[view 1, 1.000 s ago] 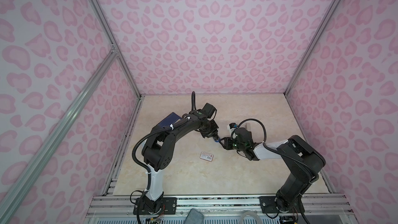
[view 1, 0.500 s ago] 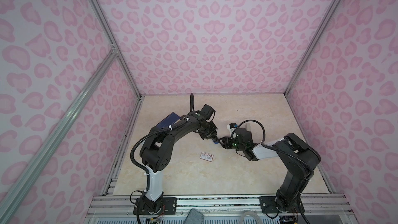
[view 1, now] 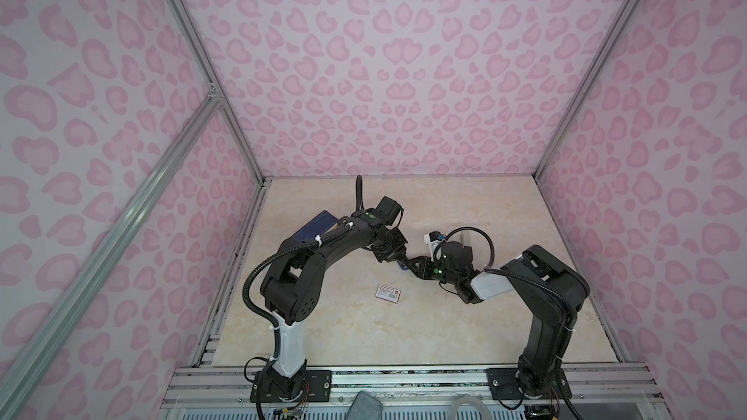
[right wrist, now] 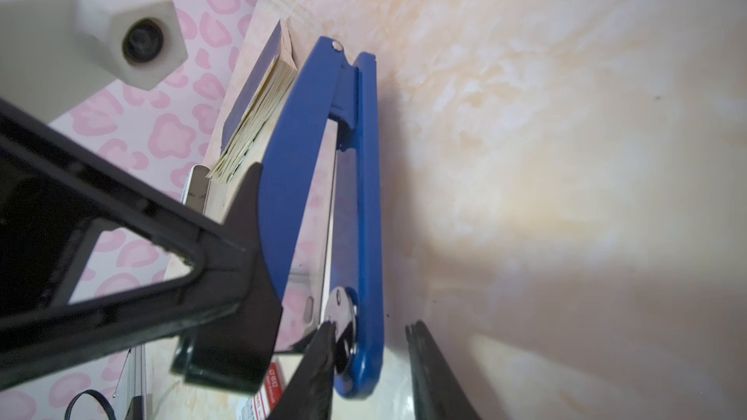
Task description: Load the staples into the stapler
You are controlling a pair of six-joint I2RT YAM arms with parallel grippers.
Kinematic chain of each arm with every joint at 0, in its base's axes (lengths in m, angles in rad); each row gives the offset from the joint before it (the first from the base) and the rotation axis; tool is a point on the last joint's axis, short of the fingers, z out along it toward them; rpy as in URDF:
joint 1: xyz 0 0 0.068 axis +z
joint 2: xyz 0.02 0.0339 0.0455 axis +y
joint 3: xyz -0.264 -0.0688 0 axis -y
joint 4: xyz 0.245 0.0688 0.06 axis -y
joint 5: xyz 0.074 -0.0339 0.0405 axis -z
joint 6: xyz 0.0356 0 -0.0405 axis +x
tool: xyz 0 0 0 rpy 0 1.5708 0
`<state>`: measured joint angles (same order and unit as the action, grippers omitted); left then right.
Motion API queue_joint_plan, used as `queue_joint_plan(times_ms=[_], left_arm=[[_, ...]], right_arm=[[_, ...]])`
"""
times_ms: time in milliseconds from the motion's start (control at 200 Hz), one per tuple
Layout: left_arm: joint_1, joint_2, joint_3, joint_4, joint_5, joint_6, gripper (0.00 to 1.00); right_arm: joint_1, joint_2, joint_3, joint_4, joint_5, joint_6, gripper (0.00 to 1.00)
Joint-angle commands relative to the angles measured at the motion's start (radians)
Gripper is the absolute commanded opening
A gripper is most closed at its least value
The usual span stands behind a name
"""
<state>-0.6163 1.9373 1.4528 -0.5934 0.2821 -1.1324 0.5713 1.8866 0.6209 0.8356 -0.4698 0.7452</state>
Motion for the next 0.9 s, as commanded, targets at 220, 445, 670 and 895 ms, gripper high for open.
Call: queue_joint_plan(times_ms=[220,445,670,895], left_arm=[[0.006,-0.018,0.004,0.076,0.038,-0.013,0.04],[0.066,-0.027,0.057,0.034,0.046,0.036,0.04],[0.156,-0.047,0.090,0.022,0.057,0.058,0.04],[0.211,-0.041,0.112,0.029,0.095,0.072,0.04]], right_arm=[[0.001,0.038,-0.018,0.065,-0.040,0.026,0.04],[-0.001,0.078,-0.060,0.130,-0.067,0.047,0.00],[-0.001,0.098,-0.099,0.160,-0.083,0.054,0.00],[-0.001,0.095,-0.134,0.171,-0.081,0.051,0.00]])
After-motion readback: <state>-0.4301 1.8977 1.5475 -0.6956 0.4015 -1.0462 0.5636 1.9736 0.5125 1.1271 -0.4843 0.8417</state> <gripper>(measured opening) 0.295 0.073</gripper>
